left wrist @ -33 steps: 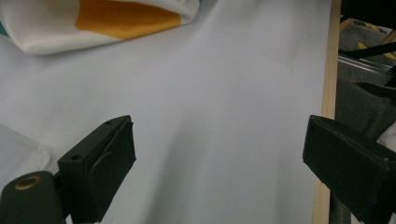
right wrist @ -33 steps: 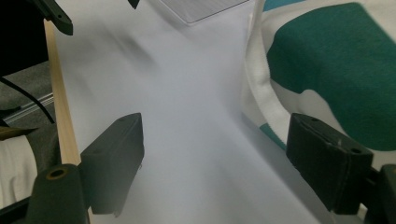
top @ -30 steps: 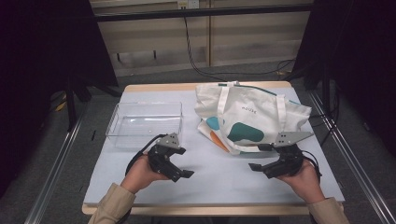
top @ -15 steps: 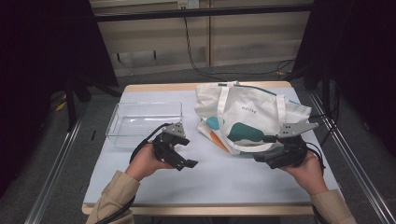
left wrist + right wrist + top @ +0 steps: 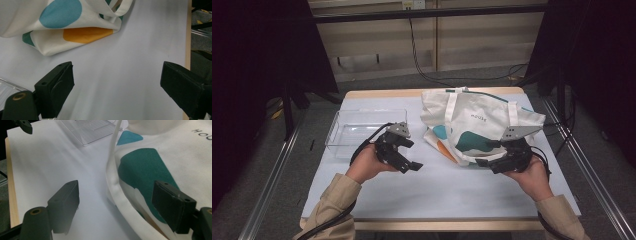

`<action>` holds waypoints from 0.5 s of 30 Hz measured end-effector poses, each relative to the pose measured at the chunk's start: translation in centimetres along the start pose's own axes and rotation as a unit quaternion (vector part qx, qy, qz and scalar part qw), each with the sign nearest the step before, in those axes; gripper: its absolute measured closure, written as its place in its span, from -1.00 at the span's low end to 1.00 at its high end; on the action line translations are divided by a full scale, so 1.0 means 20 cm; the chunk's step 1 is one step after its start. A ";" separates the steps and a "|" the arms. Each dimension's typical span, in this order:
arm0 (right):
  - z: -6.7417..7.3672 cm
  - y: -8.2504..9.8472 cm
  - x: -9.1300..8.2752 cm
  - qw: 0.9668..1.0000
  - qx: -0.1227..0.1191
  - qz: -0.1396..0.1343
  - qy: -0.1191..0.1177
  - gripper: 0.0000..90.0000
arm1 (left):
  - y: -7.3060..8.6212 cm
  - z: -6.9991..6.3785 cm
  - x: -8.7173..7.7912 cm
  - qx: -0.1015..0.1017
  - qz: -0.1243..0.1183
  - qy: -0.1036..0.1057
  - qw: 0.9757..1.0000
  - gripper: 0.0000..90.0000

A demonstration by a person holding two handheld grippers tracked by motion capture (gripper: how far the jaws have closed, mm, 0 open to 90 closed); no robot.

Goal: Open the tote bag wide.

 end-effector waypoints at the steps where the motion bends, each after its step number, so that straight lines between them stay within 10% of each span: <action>1: 0.00 -0.01 0.01 1.000 0.002 -0.003 -0.003 -0.50 | 0.00 0.01 0.00 0.002 -0.003 0.000 1.000 -0.74; 15: -0.10 -0.09 0.02 1.000 -0.014 0.004 0.022 -0.46 | -0.05 0.06 0.01 -0.002 -0.001 -0.004 1.000 -0.73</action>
Point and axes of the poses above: each handheld gripper's, and its own axes: x roughly forward along the jaws, y roughly out of its underside, z roughly to its left, the point moved 2 cm from there along x, roughly forward along the jaws, and after that the axes turned 10 degrees about -z, right-handed, at the moved point
